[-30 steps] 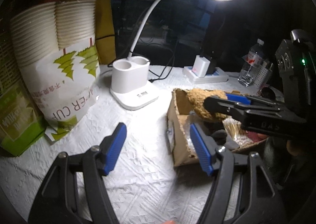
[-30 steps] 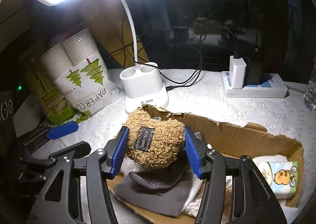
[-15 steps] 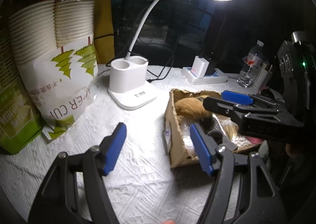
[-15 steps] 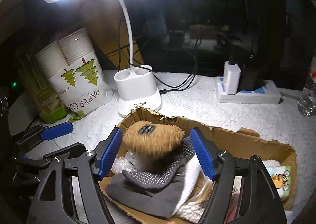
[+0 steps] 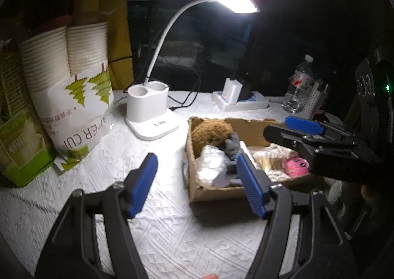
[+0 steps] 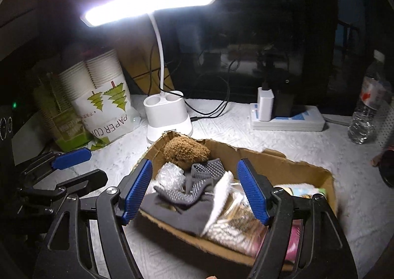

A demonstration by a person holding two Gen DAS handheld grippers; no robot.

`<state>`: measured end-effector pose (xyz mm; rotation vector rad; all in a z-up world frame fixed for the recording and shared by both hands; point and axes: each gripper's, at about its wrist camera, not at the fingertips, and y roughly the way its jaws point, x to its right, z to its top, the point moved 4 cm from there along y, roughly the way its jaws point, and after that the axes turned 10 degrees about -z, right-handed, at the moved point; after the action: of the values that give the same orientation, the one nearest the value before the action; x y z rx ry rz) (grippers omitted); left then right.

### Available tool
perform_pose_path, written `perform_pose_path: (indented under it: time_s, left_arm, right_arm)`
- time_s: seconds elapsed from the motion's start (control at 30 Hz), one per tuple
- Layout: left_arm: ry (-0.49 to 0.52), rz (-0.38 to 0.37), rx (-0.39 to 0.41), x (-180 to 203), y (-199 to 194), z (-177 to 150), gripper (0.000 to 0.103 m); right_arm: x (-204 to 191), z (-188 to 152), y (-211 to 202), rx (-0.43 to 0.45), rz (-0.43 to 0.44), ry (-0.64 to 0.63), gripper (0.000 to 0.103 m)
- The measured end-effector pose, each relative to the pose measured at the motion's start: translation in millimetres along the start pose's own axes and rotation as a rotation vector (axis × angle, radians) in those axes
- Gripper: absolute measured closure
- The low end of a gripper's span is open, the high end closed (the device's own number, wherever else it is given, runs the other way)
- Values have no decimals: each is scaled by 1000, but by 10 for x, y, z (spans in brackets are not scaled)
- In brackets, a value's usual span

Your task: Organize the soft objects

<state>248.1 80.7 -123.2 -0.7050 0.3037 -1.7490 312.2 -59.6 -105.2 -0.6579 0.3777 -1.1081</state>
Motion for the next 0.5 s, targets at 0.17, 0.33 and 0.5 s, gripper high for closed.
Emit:
perform_pose_path:
  time_s: [0.17, 0.33, 0.5]
  left_arm:
    - [16, -8, 11, 157, -103, -15, 35]
    - [37, -14, 25, 331, -219, -26, 35]
    - [54, -32, 41, 510, -339, -54, 34]
  right_arm:
    - [59, -70, -223, 17, -16, 10, 28]
    - [132, -138, -463, 39, -34, 22, 28]
    - [189, -235, -674, 44, -54, 24, 28]
